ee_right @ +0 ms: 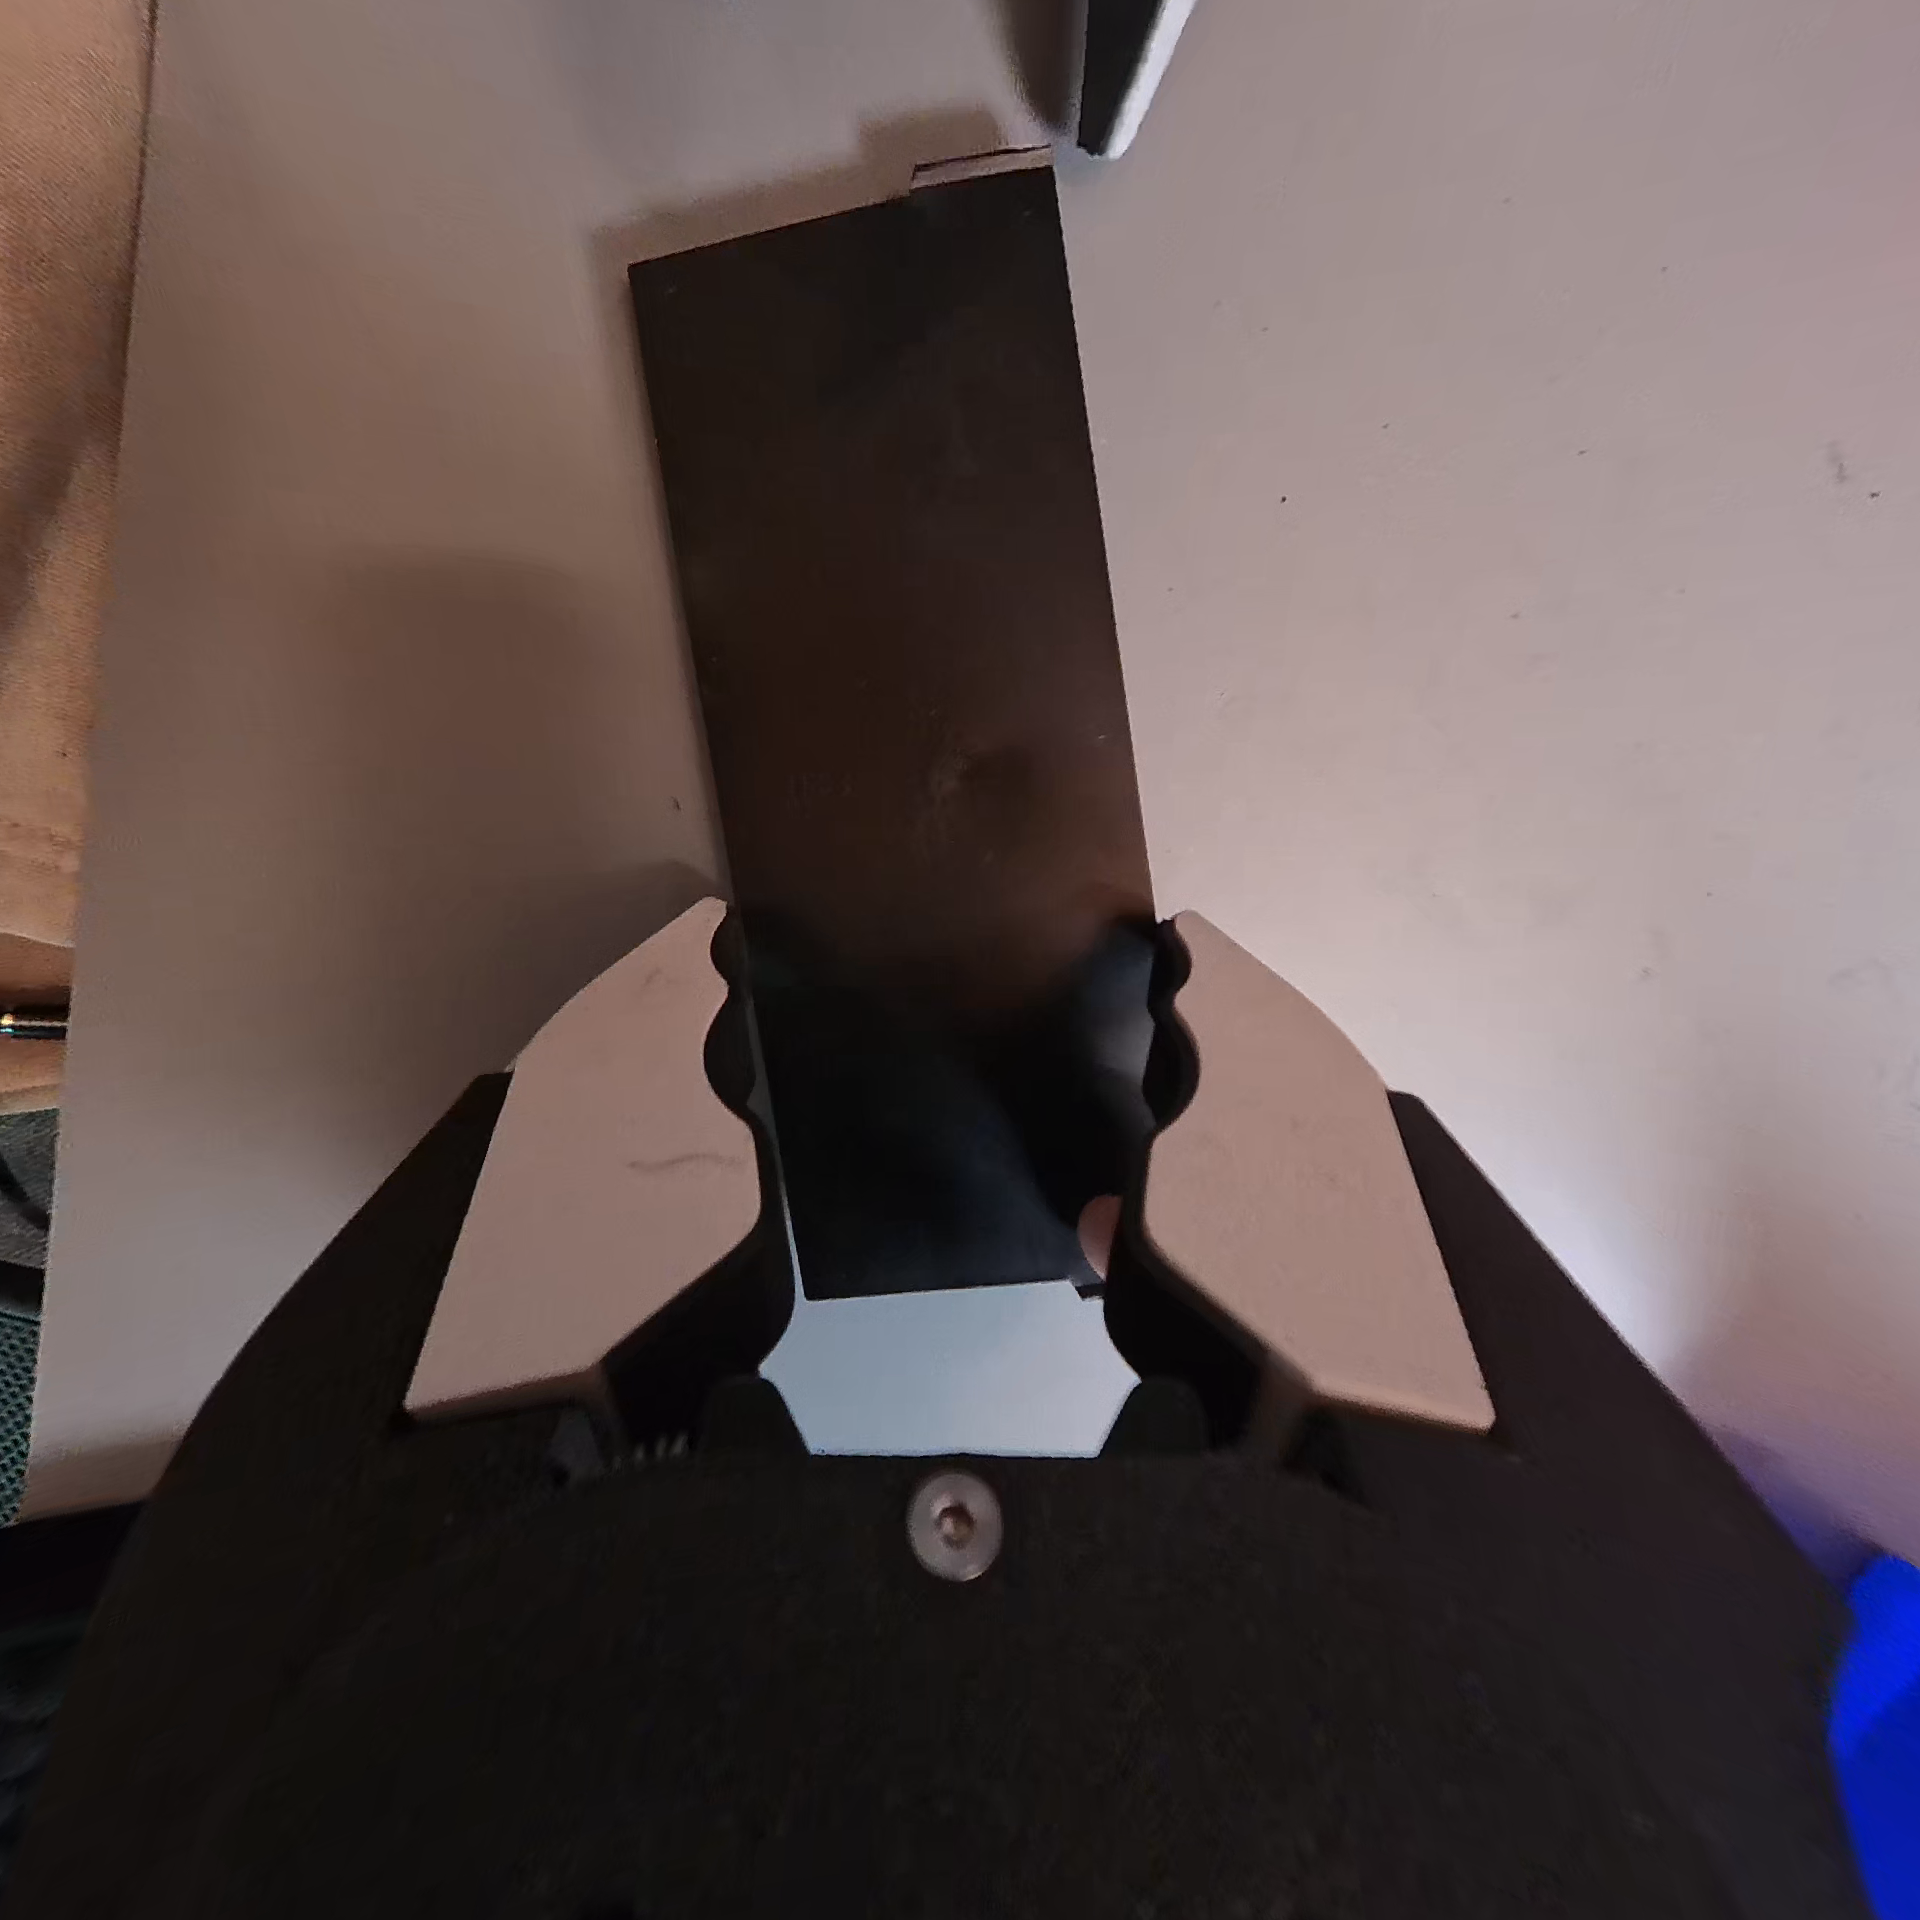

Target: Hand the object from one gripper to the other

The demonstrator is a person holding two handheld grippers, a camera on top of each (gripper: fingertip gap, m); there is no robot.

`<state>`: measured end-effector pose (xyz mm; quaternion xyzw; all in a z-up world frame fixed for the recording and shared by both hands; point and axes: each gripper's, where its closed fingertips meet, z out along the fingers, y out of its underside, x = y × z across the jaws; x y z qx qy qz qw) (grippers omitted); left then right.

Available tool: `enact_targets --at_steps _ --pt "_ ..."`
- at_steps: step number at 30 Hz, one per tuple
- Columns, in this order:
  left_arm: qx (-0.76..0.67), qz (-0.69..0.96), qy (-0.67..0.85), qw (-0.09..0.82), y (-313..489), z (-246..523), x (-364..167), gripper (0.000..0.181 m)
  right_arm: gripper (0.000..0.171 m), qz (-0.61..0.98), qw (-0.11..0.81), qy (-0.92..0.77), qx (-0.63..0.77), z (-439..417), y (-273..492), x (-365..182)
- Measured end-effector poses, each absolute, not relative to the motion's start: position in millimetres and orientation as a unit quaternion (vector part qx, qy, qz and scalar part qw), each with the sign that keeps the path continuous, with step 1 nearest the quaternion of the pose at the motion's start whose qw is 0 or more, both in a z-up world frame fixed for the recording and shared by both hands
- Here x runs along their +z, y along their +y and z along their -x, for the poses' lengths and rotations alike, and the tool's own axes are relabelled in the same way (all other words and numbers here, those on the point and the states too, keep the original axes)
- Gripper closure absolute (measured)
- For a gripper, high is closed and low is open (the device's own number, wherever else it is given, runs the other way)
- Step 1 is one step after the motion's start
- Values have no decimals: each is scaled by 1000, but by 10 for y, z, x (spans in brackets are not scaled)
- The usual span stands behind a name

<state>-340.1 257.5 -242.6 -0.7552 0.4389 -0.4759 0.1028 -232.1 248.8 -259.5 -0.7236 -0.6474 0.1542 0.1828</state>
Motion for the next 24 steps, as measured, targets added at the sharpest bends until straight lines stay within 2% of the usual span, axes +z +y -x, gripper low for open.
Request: enact_targets --at_steps 8,12,13,14,15,16,19,24 --pt "-500 752 420 93 2586 3393 -2379 114 97 718 204 -647 156 2360 2494 -2429" --pt "-600 715 356 52 2519 3275 -2115 116 97 707 247 -647 145 2431 2572 -2119" --pt "-637 695 331 42 2516 3221 -1993 128 97 702 262 -648 137 2468 2605 -2024" --pt "-670 673 312 40 2528 3176 -1870 160 97 696 279 -650 122 2513 2638 -1942" --pt "-690 654 308 48 2548 3147 -1772 174 97 689 299 -652 102 2554 2675 -1867" --pt "-688 648 319 69 2587 3132 -1732 177 99 686 319 -650 75 2564 2726 -1785" --pt "-623 649 402 169 2761 3205 -1663 179 91 689 383 -615 33 2457 2814 -1456" --pt "-417 629 593 280 2865 3281 -1751 179 103 690 427 -584 27 2324 2742 -1255"
